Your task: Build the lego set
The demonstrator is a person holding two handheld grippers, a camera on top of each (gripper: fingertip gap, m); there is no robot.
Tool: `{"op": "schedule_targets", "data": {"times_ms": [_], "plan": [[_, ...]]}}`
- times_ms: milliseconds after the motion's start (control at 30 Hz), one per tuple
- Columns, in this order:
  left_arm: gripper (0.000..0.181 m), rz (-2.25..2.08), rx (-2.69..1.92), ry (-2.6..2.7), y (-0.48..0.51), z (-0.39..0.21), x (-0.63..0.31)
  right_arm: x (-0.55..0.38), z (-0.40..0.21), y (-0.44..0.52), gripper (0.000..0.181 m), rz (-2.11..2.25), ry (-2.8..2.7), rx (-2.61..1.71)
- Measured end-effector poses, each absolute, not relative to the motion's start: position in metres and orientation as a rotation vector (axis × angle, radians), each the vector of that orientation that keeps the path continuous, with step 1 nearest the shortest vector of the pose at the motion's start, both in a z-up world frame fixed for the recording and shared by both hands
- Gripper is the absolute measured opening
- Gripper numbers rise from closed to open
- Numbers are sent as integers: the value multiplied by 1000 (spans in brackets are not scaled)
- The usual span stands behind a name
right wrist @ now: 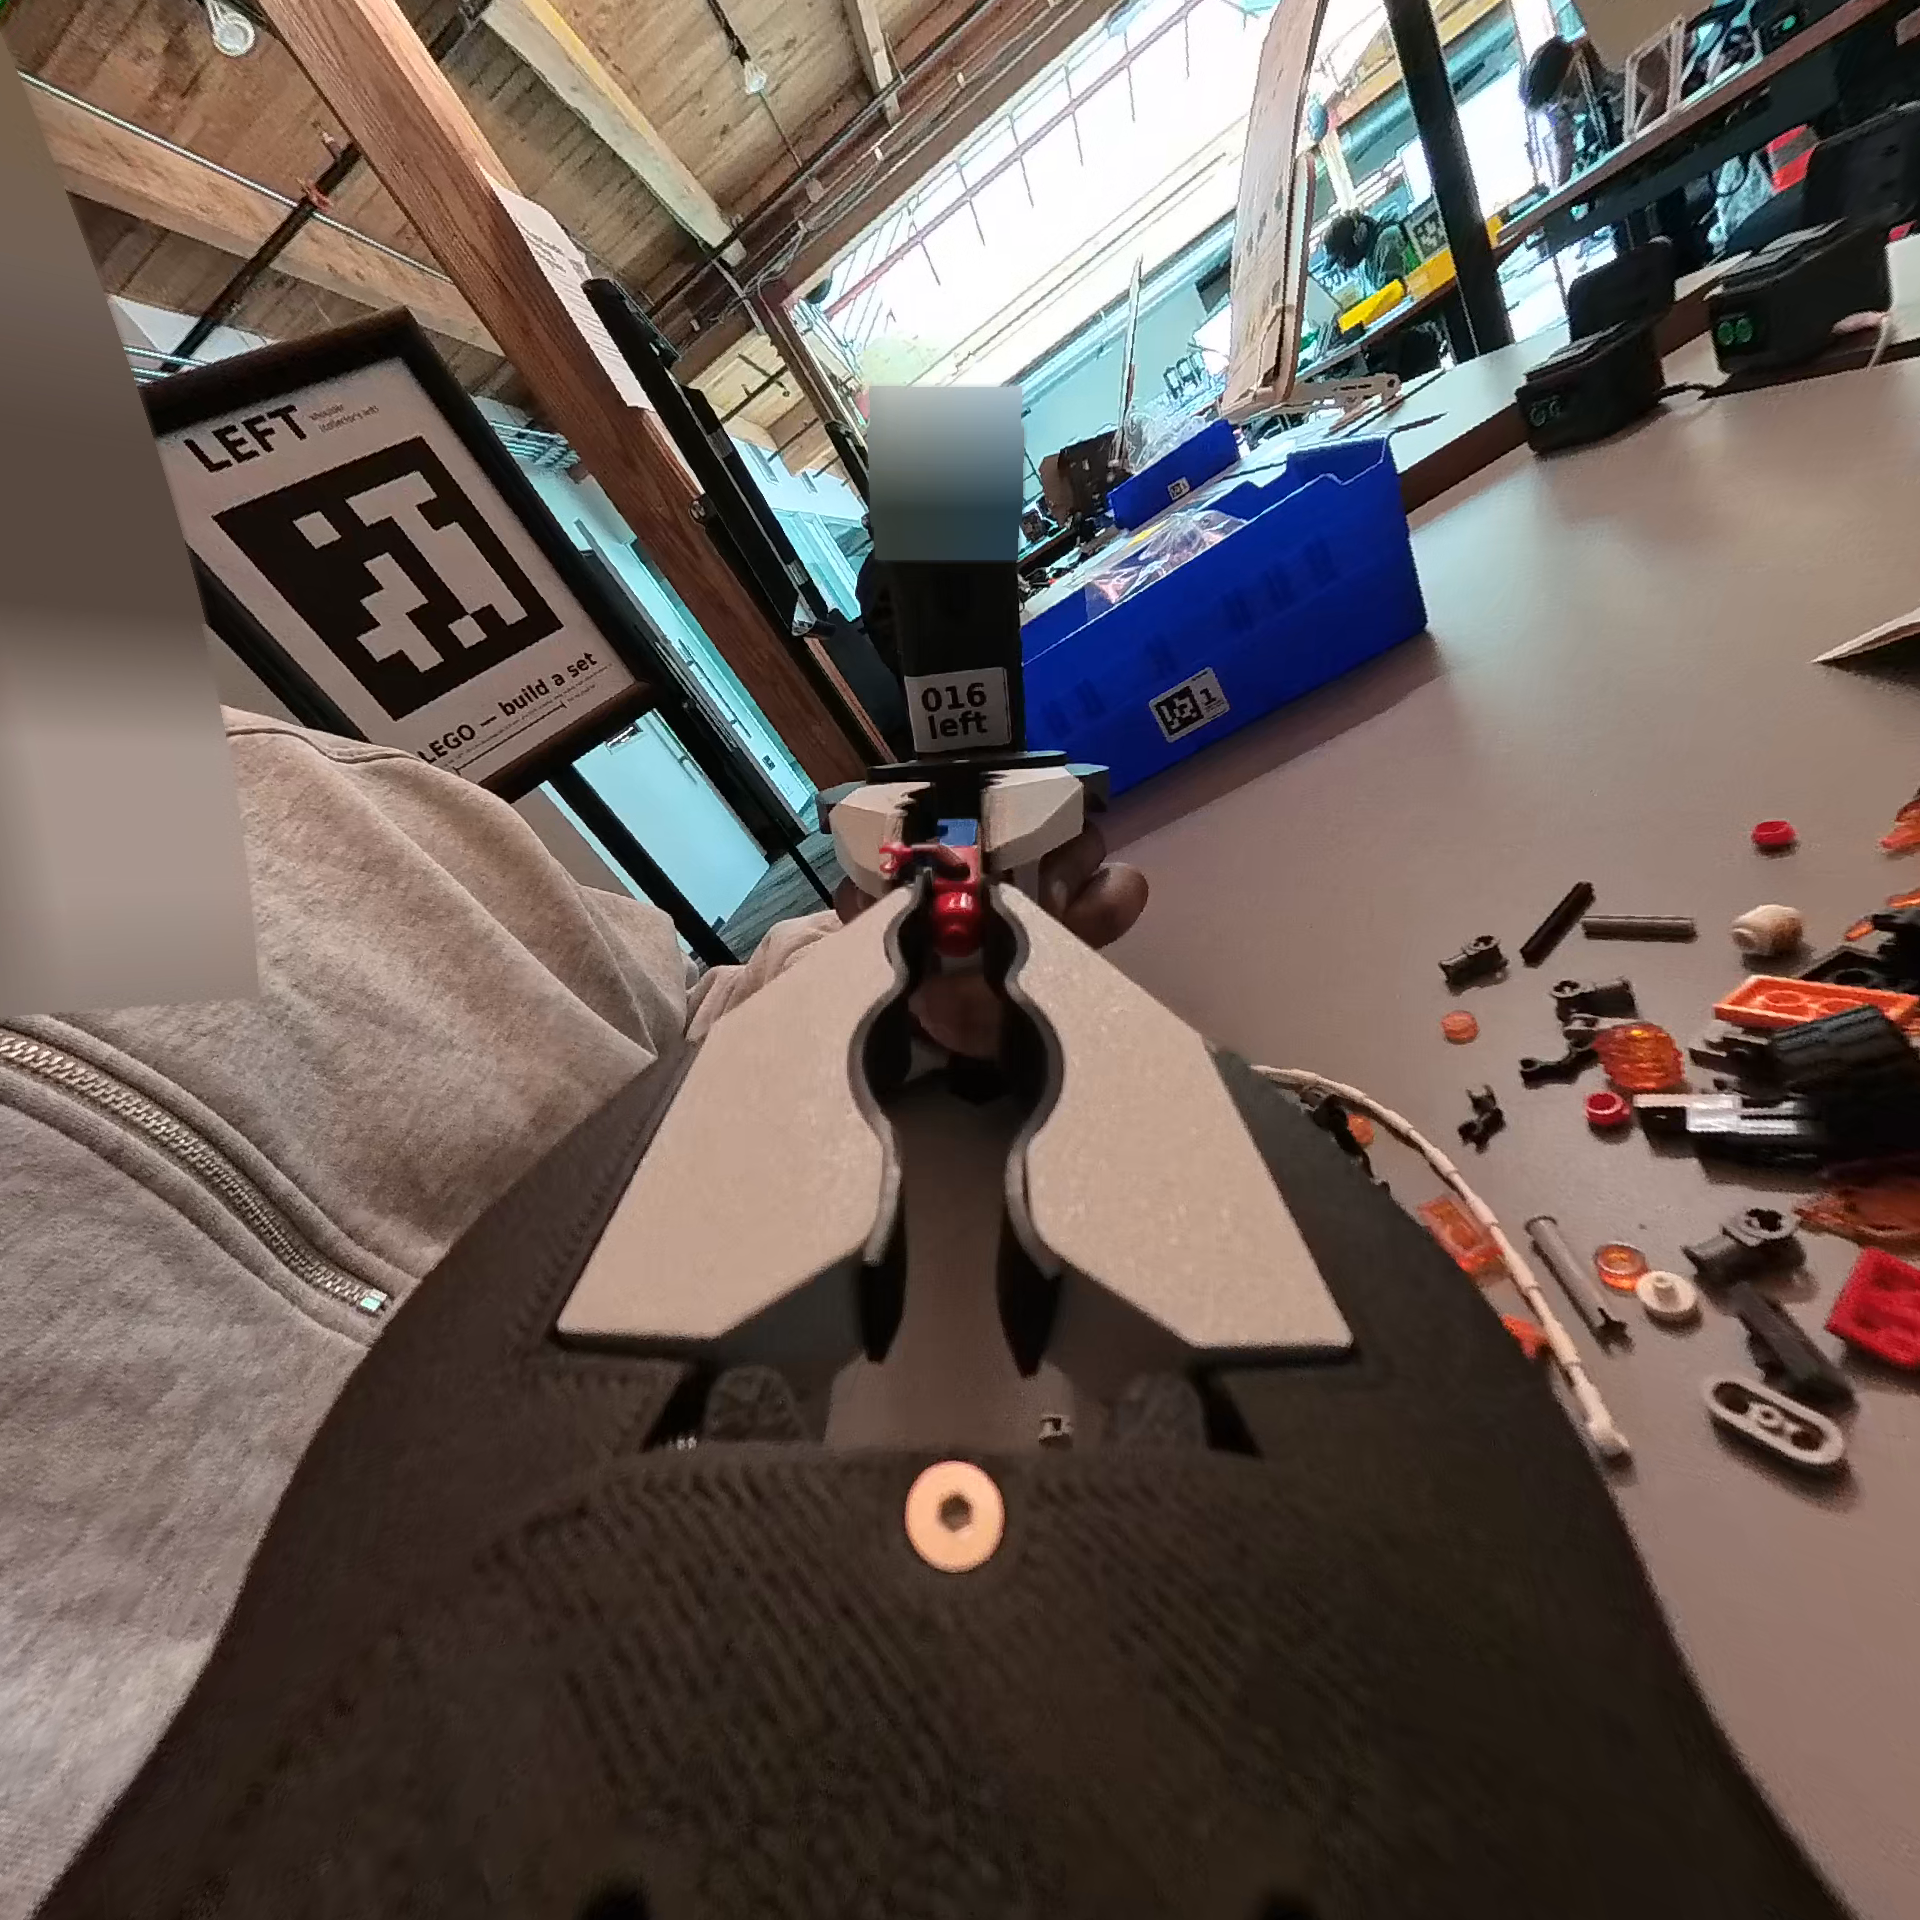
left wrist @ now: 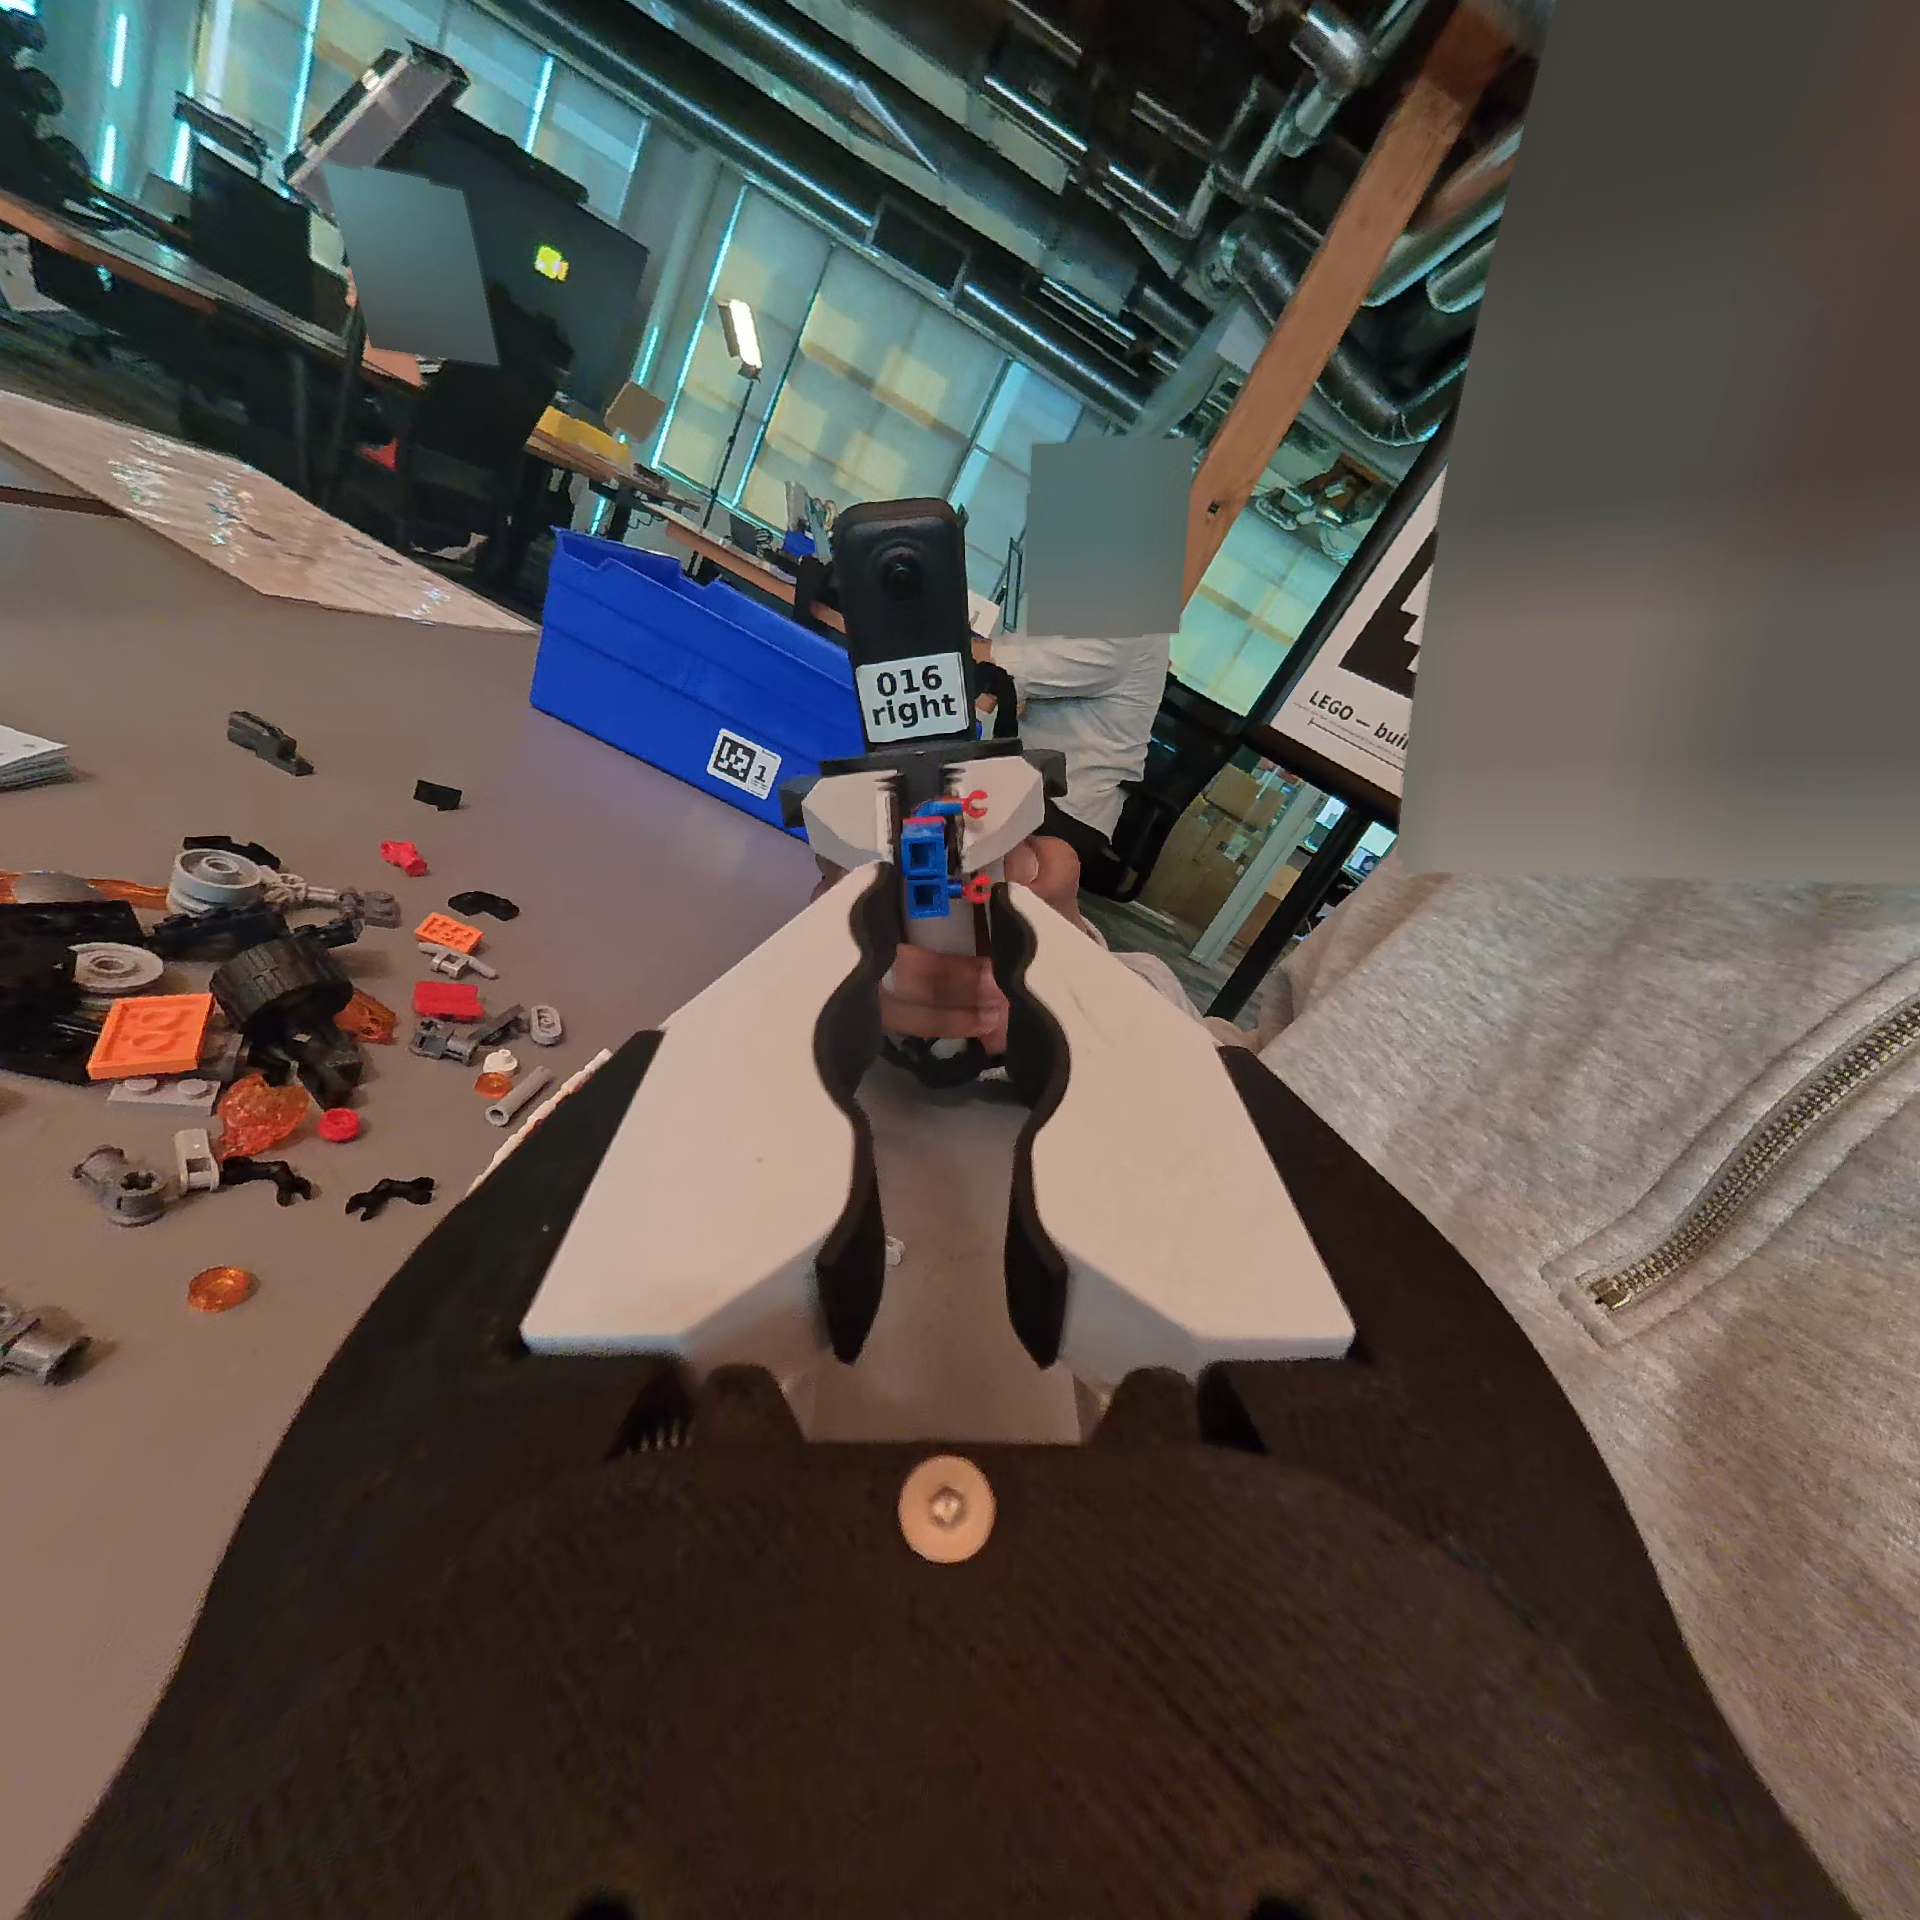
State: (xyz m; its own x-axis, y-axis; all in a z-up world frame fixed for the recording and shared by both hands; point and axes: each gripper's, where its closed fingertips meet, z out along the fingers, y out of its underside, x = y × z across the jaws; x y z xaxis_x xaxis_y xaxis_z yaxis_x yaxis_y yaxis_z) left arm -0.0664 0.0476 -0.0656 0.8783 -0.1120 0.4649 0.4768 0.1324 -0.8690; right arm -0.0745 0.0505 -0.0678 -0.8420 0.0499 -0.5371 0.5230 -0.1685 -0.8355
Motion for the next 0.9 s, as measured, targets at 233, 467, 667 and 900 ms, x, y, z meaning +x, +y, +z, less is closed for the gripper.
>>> {"op": "schedule_targets", "data": {"times_ms": [233, 467, 667, 900], "plan": [[6, -449, -1383, -326, 48, -67, -67, -72, -68, 49, 8, -2068, 1775, 643], [6, -467, -1377, -326, 48, -67, -67, -72, -68, 48, 8, -2065, 1768, 638], [8, -489, -1376, -325, 49, -67, -65, -72, -68, 48, 8, -2065, 1774, 640], [18, -482, -1382, -339, 49, -69, -68, -74, -77, 44, 8, -2045, 1880, 656]]}}
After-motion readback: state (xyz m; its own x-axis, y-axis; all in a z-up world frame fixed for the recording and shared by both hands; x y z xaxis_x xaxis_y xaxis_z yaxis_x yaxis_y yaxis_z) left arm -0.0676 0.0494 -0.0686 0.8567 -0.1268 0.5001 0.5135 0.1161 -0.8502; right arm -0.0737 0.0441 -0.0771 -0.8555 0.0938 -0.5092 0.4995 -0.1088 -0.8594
